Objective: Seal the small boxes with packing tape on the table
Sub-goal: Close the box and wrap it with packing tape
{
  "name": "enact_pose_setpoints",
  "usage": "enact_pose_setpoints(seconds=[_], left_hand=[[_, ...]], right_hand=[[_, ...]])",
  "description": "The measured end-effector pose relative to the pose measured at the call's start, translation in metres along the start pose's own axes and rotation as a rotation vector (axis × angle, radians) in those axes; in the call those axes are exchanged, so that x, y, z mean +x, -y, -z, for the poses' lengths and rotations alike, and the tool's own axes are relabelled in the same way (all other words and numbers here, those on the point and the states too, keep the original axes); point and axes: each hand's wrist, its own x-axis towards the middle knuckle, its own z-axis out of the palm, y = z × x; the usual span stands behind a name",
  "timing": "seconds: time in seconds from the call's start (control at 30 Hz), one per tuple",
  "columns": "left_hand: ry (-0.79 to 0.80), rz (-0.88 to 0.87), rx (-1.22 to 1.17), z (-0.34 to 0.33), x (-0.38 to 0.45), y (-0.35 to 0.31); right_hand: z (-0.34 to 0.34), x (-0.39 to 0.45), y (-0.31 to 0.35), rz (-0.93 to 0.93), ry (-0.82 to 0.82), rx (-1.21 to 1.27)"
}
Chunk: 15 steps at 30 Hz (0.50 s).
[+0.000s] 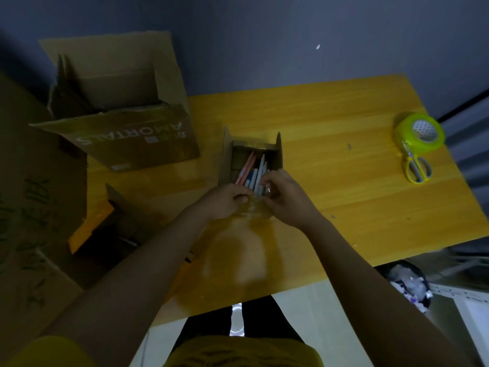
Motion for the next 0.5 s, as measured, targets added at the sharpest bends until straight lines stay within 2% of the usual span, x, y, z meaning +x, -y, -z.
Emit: enact_pose_setpoints(seconds=[0.2,0.5], left_hand=[[0.008,0.015,0.036,0.0008,-0.0008,-0.0024],[0.037,0.034,0.013,0.0006,0.0008,-0.0021]], right_hand=[[-0.001,0.0005,0.0024,0.054,-0.012,-0.016],[-0.0023,0.0019,0.0021,0.042,-0.026,-0.005]])
